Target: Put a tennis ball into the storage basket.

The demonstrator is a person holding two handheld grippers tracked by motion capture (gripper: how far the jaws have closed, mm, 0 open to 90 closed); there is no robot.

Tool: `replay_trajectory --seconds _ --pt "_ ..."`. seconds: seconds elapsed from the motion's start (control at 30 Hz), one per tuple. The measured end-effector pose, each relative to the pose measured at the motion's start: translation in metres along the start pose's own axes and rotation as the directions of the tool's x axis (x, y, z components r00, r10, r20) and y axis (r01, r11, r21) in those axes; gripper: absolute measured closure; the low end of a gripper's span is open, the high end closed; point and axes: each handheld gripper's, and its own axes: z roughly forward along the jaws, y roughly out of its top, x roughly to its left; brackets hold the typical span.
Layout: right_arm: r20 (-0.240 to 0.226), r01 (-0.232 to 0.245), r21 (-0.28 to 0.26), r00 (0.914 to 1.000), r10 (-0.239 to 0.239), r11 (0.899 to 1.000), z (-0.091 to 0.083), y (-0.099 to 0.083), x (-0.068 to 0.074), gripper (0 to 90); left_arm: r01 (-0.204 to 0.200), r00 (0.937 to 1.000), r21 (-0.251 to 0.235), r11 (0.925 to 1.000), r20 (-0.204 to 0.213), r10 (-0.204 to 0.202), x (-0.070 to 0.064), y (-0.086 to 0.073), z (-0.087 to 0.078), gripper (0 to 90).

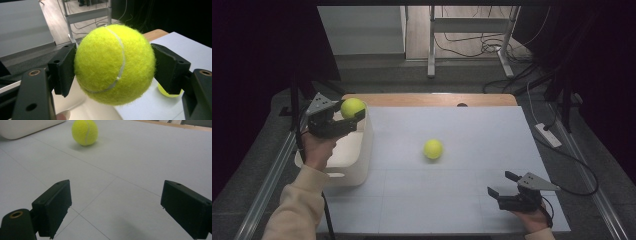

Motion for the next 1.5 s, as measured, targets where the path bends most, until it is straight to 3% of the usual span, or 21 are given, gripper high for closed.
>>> replay_trajectory --seconds 0.8,1.5 --pt "0.002 0.002 0.003 1.0000 -0.002 1.000 0.001 0.000 0.000 9.6 0.023 0.9974 0.066 0.9975 -0.070 -0.018 0.024 0.005 0.014 26.4" --pt "0.003 0.001 0.006 1.0000 -0.001 1.000 0.001 -0.001 -0.001 9.6 0.070 0.9890 0.121 0.9903 -0.138 -0.053 0.048 0.004 0.026 26.3"
